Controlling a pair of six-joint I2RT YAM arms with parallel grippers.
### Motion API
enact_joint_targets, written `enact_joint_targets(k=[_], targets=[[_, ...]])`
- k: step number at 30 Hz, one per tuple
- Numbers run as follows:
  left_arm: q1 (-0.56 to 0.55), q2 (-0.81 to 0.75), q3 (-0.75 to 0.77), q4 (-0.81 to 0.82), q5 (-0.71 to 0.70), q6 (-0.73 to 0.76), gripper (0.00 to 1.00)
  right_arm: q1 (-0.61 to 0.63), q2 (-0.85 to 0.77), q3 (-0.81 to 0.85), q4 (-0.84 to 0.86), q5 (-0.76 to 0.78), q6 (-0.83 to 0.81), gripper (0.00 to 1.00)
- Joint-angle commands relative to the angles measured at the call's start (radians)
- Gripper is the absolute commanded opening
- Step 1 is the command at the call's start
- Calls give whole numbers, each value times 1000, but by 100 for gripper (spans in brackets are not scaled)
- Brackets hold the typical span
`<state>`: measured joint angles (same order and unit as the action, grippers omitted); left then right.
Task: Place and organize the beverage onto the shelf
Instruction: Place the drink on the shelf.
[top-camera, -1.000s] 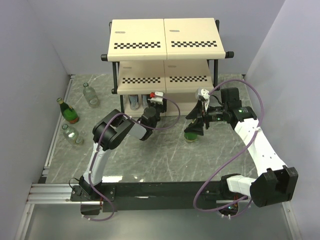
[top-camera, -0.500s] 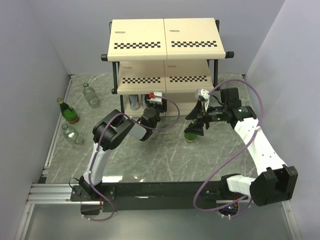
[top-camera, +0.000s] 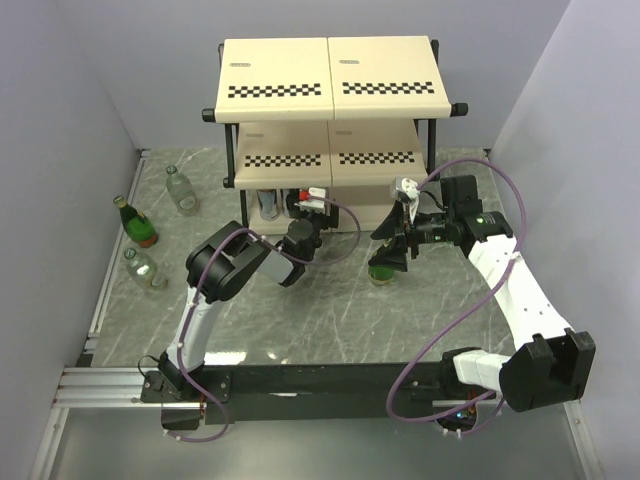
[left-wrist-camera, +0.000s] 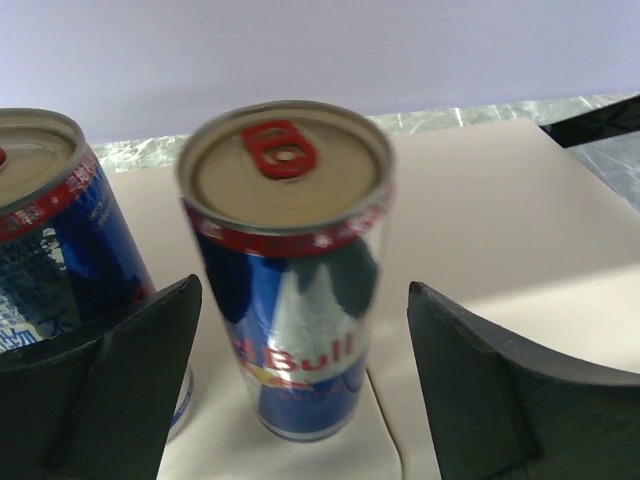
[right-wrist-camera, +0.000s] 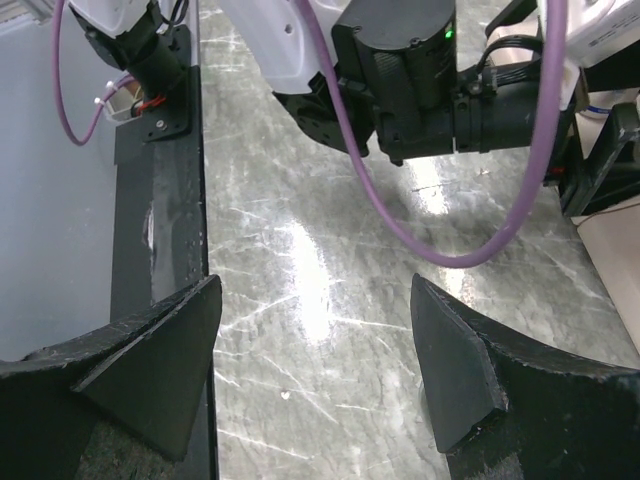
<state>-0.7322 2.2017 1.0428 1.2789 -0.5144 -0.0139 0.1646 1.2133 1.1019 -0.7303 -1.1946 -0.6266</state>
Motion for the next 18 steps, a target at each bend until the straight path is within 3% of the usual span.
enact_joint_targets(k=[1, 18], targets=[[-24, -76, -13, 580, -9, 43, 90, -7, 2, 50, -8, -16, -18, 82], [-102, -213, -136, 582, -98, 109, 98, -8, -4, 50, -6, -8, -16, 82]])
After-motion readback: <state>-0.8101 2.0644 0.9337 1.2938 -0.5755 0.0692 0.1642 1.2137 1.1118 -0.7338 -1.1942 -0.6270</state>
